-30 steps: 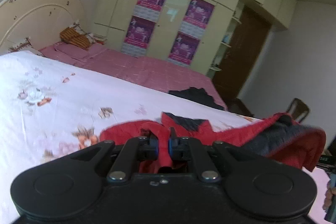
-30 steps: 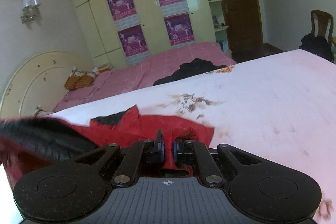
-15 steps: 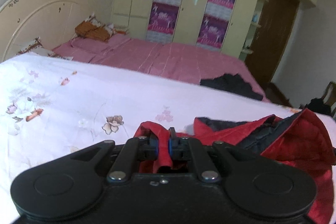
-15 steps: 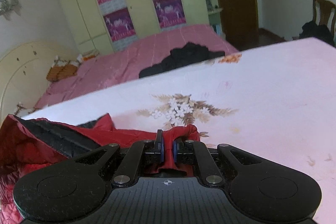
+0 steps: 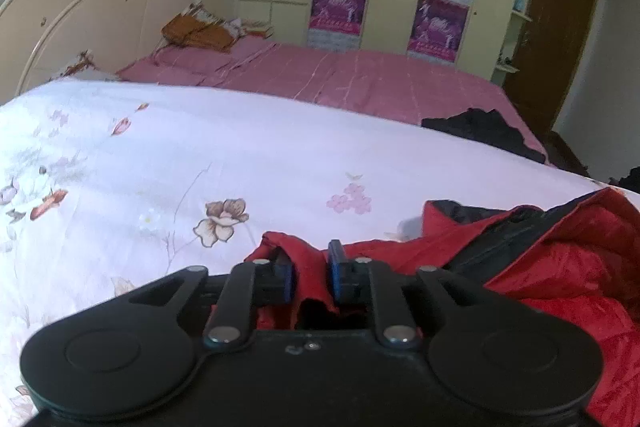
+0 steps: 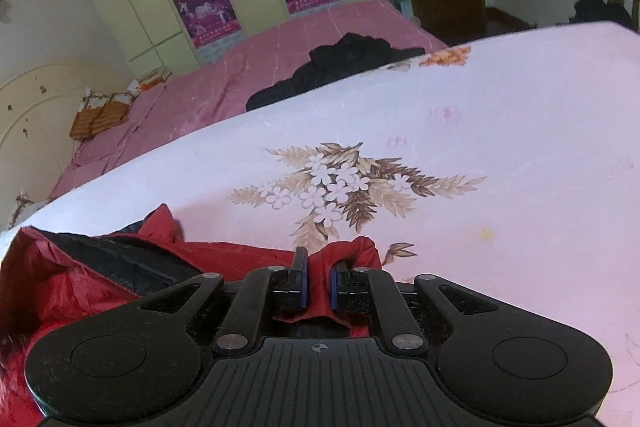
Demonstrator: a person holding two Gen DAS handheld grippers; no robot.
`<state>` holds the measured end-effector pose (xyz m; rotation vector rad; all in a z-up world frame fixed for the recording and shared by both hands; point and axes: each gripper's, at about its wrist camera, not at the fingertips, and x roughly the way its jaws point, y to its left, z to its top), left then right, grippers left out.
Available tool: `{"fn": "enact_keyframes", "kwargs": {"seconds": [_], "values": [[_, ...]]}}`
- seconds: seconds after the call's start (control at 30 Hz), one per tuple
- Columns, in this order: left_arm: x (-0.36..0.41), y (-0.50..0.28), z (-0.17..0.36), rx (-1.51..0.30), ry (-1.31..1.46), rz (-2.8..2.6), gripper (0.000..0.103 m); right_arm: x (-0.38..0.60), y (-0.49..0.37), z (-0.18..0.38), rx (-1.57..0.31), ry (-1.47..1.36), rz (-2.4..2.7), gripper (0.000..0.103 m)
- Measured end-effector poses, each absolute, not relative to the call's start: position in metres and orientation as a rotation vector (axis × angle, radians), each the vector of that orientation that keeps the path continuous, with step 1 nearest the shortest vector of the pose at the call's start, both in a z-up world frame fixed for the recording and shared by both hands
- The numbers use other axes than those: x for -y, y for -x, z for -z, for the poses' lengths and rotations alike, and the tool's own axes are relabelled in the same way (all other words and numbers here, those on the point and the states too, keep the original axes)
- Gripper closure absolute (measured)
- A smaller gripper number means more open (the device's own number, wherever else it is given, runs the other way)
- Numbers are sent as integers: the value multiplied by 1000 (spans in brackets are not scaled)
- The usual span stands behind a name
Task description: Fold large clothes
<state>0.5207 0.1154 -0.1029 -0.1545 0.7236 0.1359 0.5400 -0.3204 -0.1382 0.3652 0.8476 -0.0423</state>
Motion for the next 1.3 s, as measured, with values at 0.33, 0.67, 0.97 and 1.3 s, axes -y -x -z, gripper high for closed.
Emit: {"fn": "enact_keyframes", "kwargs": {"seconds": [0.33, 0.67, 0.97, 1.3], "values": [[-127, -522, 74, -622, 293, -139, 15, 316, -542, 121, -758, -356, 74, 22], [-94, -481, 66, -531, 90, -41, 19, 290, -509, 87, -623, -198, 53, 23], [-28, -483, 114, -599, -104, 24, 30, 199, -500, 135, -687, -55, -108, 35], [-33, -488, 144, -601, -69, -66, 24, 186, -538, 189, -707, 45, -38, 35]]}}
